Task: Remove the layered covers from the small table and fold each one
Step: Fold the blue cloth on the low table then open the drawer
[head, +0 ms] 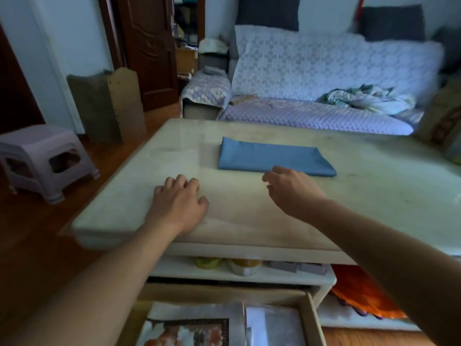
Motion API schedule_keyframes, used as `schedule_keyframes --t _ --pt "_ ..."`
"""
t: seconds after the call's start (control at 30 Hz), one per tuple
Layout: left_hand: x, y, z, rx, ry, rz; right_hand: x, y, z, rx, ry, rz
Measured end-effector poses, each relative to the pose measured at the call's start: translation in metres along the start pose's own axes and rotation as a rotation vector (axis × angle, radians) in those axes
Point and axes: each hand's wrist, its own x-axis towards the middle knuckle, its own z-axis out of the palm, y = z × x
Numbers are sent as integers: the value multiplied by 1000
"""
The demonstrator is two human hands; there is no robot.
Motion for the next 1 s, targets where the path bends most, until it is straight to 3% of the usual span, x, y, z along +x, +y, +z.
schedule_keyframes --t 0.17,0.4,0.63,0.77,0.87,1.0 --pt "3 -7 4 -43 83 4 82 15 32 -12 -213 97" --pt "6 -10 8 -22 108 1 154 -2 44 -209 -409 -6" --pt "6 -6 3 -74 71 -29 139 2 77 69 -189 268" --pt "6 -8 5 -90 84 -23 127 28 75 -15 22 -19" --pt "7 -9 8 -96 120 -14 128 48 66 -204 -27 -204" --pt "7 -9 7 -106 134 -25 131 40 49 -311 -102 -229"
